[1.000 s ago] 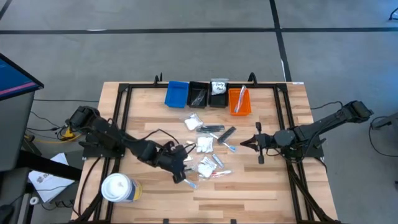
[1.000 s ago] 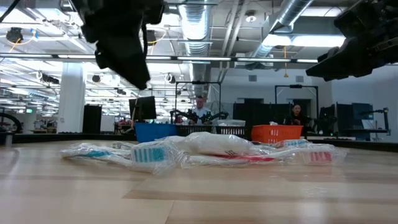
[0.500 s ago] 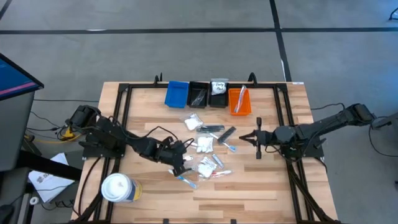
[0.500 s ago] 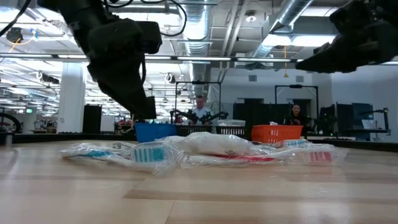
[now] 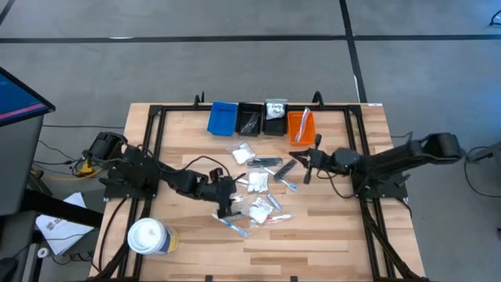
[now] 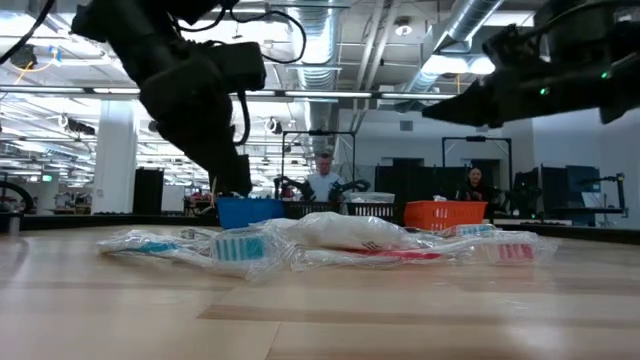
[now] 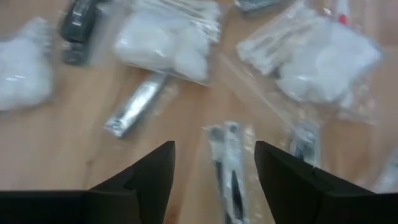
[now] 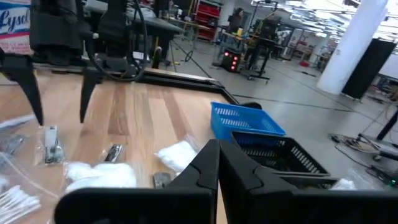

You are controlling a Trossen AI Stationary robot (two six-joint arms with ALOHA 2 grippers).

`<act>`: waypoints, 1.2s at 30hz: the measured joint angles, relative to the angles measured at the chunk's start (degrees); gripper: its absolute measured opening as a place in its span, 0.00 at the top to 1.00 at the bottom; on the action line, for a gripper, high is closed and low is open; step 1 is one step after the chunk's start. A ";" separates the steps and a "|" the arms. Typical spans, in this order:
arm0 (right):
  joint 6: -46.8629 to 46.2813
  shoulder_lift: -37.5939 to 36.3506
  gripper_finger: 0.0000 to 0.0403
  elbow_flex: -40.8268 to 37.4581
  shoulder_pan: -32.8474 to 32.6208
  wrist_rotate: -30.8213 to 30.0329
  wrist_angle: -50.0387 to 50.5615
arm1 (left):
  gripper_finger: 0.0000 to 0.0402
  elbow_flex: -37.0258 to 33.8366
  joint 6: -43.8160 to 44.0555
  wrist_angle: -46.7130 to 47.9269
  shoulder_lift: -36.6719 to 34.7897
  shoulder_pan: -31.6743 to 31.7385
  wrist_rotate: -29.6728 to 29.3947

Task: Pick & Place Travel size toiletries
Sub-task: Put the silver nail cutter into the blue bin

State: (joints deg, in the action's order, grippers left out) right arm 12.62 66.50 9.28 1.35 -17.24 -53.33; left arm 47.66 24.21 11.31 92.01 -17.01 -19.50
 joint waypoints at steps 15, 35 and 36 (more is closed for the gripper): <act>3.43 11.43 1.00 0.00 3.34 0.51 -11.38 | 0.49 0.03 -2.98 0.32 6.74 4.34 7.64; 2.54 11.43 1.00 0.00 3.23 0.66 -8.24 | 0.82 0.11 -1.77 0.26 6.79 12.24 14.85; 2.54 11.43 1.00 0.00 3.22 0.67 -7.87 | 0.85 0.11 -1.46 0.12 6.78 12.24 14.83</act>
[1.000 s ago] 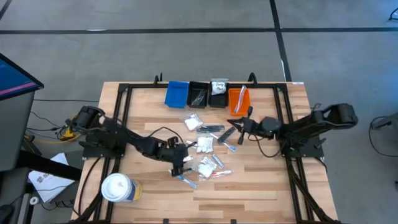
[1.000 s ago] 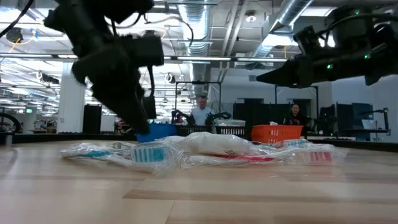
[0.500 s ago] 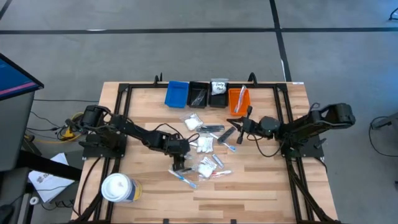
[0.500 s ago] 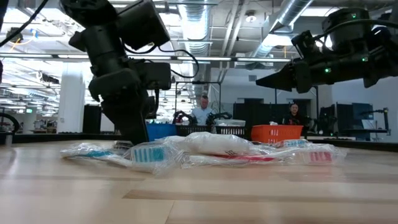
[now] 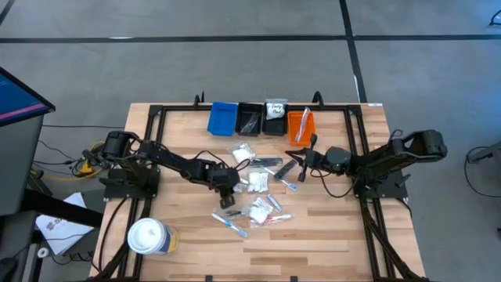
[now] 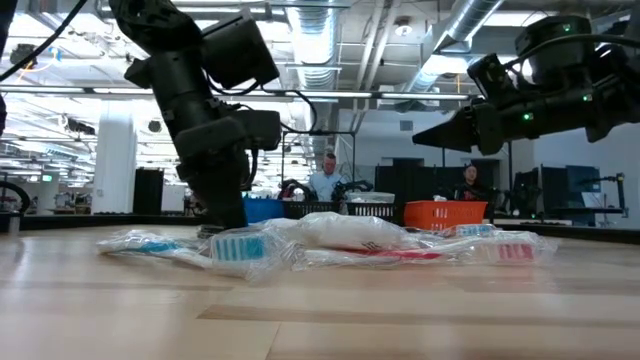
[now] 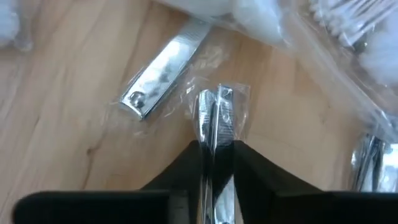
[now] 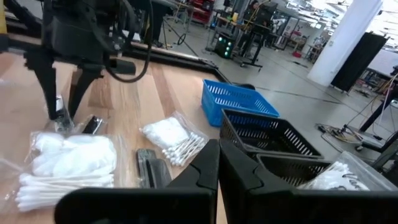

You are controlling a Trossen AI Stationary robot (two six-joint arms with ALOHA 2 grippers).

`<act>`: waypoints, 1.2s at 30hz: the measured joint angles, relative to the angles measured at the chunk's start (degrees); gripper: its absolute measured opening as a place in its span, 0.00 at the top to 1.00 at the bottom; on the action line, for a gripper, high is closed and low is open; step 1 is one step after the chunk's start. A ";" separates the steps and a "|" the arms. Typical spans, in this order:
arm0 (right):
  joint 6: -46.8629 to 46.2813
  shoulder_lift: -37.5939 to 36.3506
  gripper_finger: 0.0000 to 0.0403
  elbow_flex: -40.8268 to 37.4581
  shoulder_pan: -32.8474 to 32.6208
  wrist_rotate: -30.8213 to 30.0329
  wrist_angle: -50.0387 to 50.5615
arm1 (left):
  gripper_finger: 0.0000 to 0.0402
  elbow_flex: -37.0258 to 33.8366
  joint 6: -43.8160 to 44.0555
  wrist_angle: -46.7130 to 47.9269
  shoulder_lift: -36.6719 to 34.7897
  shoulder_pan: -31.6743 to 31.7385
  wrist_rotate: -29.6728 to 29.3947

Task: Pick & Place Travel size toiletries
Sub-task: Put the silver nail cutter into the blue bin

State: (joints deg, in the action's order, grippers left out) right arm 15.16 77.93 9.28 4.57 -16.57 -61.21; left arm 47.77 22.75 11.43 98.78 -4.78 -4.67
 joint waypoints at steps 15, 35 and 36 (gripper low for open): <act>-9.72 0.00 1.00 -0.02 -0.03 0.01 2.91 | 1.00 -0.17 10.15 0.59 -9.06 -2.13 -6.01; -12.20 0.00 1.00 -0.02 -0.52 0.19 2.50 | 1.00 0.57 6.15 1.06 -22.62 15.52 -19.52; -12.54 0.00 1.00 -0.02 -0.87 0.21 2.62 | 1.00 0.98 6.14 0.92 -22.41 17.70 -19.35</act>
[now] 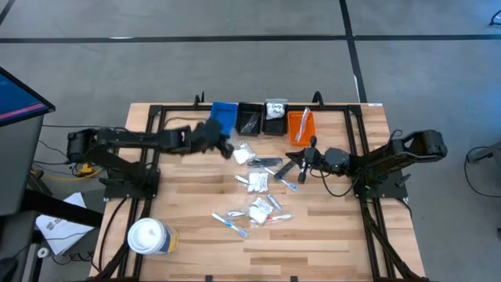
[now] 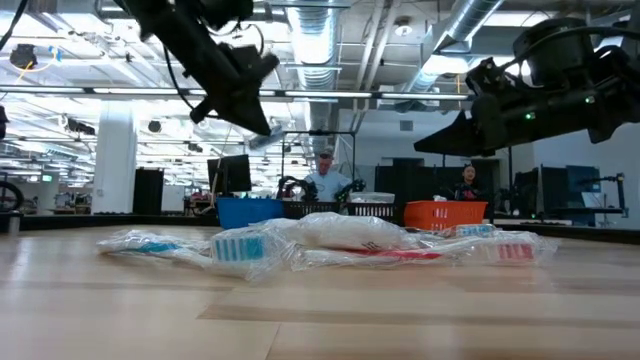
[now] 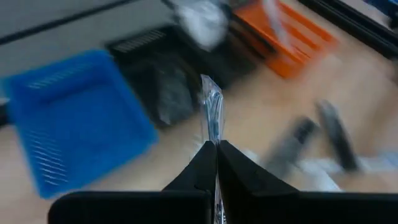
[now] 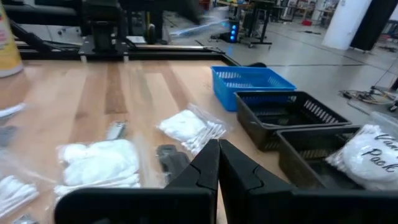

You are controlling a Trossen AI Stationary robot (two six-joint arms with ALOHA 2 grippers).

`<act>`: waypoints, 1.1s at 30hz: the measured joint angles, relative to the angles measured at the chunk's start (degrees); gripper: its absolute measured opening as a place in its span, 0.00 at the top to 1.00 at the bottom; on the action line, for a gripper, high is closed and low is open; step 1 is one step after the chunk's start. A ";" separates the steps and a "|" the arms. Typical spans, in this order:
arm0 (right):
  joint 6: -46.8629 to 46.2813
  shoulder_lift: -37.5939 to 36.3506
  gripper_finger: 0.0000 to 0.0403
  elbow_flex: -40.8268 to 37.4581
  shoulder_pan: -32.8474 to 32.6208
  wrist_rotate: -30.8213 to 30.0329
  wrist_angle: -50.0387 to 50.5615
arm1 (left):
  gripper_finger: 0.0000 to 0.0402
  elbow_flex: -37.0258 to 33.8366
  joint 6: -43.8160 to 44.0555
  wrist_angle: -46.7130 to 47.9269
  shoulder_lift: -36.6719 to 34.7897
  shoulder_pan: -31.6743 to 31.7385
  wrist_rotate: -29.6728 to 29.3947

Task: Pick & Place Travel size toiletries
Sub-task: Put the silver nail cutter into the blue bin

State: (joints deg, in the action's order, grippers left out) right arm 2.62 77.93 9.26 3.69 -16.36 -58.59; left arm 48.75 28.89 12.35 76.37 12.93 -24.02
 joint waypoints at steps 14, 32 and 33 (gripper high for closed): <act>-0.16 0.00 1.00 0.00 -3.84 0.00 1.46 | 1.00 14.71 -3.35 -0.72 8.83 19.03 6.24; -3.13 0.00 1.00 0.00 -6.20 -0.02 6.11 | 1.00 19.95 -6.61 7.23 25.50 24.55 6.92; -3.13 0.00 1.00 0.00 -6.21 -0.02 6.13 | 1.00 19.98 -7.11 7.23 25.47 24.53 6.93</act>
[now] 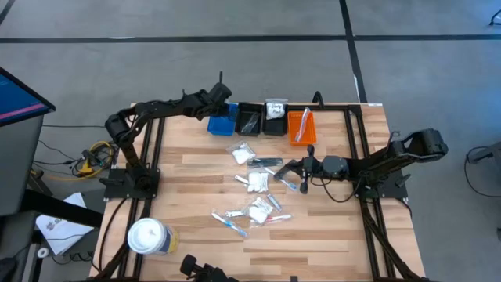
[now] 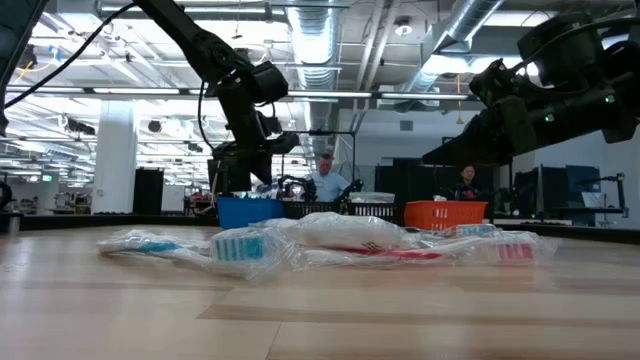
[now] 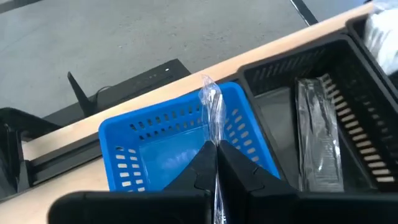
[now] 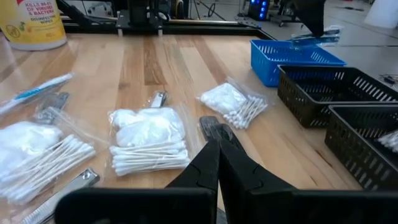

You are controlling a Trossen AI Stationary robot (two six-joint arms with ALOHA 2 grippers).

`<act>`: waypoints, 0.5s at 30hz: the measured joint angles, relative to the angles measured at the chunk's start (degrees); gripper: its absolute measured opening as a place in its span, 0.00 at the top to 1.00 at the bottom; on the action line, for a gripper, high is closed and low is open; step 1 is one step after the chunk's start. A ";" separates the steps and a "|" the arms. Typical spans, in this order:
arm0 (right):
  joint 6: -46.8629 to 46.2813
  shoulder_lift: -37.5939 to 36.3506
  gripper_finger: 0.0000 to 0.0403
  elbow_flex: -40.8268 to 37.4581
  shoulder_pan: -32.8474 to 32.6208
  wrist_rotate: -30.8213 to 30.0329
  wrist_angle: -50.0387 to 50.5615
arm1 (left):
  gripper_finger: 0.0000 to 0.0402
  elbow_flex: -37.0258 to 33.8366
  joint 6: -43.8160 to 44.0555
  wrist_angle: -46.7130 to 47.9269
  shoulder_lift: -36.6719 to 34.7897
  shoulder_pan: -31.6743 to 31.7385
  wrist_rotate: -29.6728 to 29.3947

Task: Pick & Place Travel size toiletries
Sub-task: Put the silver nail cutter into the blue bin

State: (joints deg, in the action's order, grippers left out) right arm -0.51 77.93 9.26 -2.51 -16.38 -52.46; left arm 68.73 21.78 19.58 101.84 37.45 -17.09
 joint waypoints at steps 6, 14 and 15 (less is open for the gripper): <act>-1.08 0.00 1.00 0.00 0.01 -0.01 0.47 | 1.00 0.00 -0.54 2.21 0.42 0.04 -0.52; -1.53 0.00 1.00 0.00 -0.06 -0.04 0.91 | 1.00 -0.03 -0.55 2.63 0.42 -0.20 -0.50; -1.53 0.00 1.00 0.00 -0.06 -0.02 0.91 | 0.99 -0.10 -0.66 2.60 0.42 -0.38 -0.53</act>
State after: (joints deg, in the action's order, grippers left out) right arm -2.04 77.93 9.26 -2.57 -16.40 -51.55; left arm 68.63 21.11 22.18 102.26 37.07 -17.62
